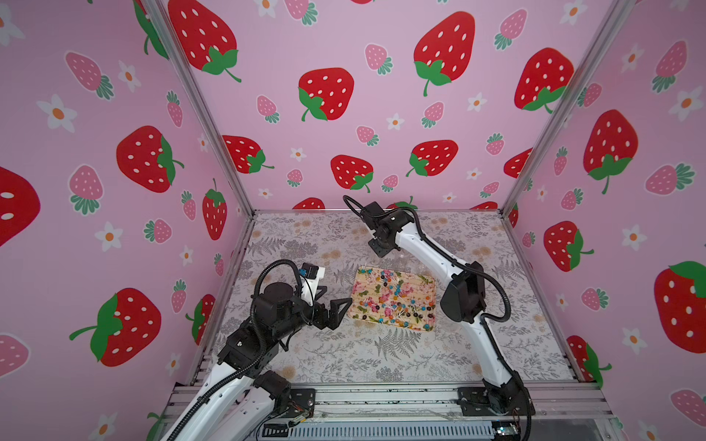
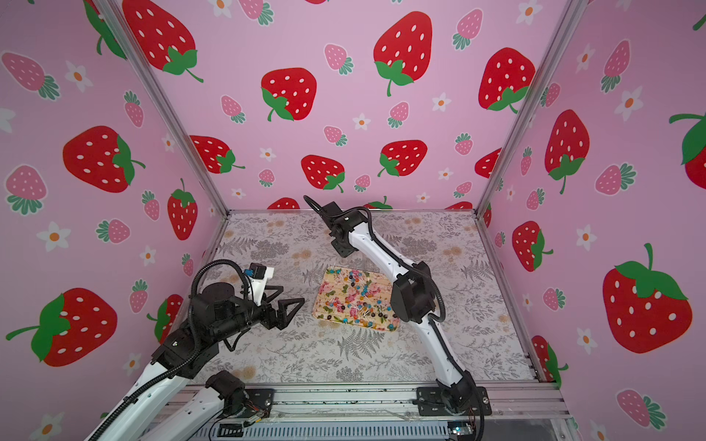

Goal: Pour the candies out of the jar
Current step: Place the jar at the center of the board.

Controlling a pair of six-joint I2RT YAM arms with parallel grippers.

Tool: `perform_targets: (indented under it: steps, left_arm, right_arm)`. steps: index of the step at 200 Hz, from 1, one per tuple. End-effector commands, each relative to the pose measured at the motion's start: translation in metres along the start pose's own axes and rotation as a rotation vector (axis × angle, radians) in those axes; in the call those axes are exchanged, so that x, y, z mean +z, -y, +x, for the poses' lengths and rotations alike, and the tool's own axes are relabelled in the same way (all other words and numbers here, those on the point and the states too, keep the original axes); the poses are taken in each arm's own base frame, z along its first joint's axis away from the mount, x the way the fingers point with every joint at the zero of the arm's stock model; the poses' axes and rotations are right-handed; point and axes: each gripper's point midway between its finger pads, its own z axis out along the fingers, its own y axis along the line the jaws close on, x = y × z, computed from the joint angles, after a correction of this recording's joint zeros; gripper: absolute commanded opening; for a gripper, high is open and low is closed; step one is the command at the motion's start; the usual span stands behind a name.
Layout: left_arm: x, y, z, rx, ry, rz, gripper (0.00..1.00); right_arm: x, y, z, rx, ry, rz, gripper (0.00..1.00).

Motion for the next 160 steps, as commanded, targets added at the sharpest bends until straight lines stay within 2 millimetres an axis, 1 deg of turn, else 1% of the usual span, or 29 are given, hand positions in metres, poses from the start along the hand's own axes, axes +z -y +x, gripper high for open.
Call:
perform_targets:
  steps: [1, 26, 74, 90, 99, 126, 146, 160]
  left_arm:
    - [-0.001, 0.001, 0.000, 0.005, 0.003, 0.004, 0.99]
    - [0.000, 0.000, 0.001, 0.008, -0.001, 0.003, 0.99]
    - [0.000, 0.002, 0.002, 0.017, -0.007, 0.014, 0.99]
    - [0.001, 0.002, 0.002, 0.017, -0.009, 0.013, 0.99]
    - [0.001, 0.001, 0.002, 0.016, -0.012, 0.012, 0.99]
    - [0.001, 0.001, 0.003, 0.017, -0.015, 0.010, 0.99]
    - [0.002, 0.001, 0.003, 0.014, -0.018, 0.011, 0.99]
    - [0.002, 0.001, 0.003, 0.014, -0.019, 0.010, 0.99]
  right_arm:
    - [0.001, 0.003, -0.008, -0.032, 0.016, 0.030, 0.00]
    - [0.009, -0.001, -0.009, -0.042, 0.013, 0.026, 0.00]
    - [0.027, -0.008, -0.003, -0.046, -0.019, 0.020, 0.00]
    - [0.030, -0.008, -0.002, -0.043, -0.021, 0.024, 0.08]
    - [0.031, -0.008, -0.002, -0.040, -0.022, 0.026, 0.14]
    - [0.029, -0.007, -0.005, -0.025, -0.009, 0.025, 0.27]
    - [0.024, -0.005, -0.010, -0.015, 0.014, 0.028, 0.35]
    - [0.020, -0.002, -0.015, -0.007, 0.034, 0.031, 0.38]
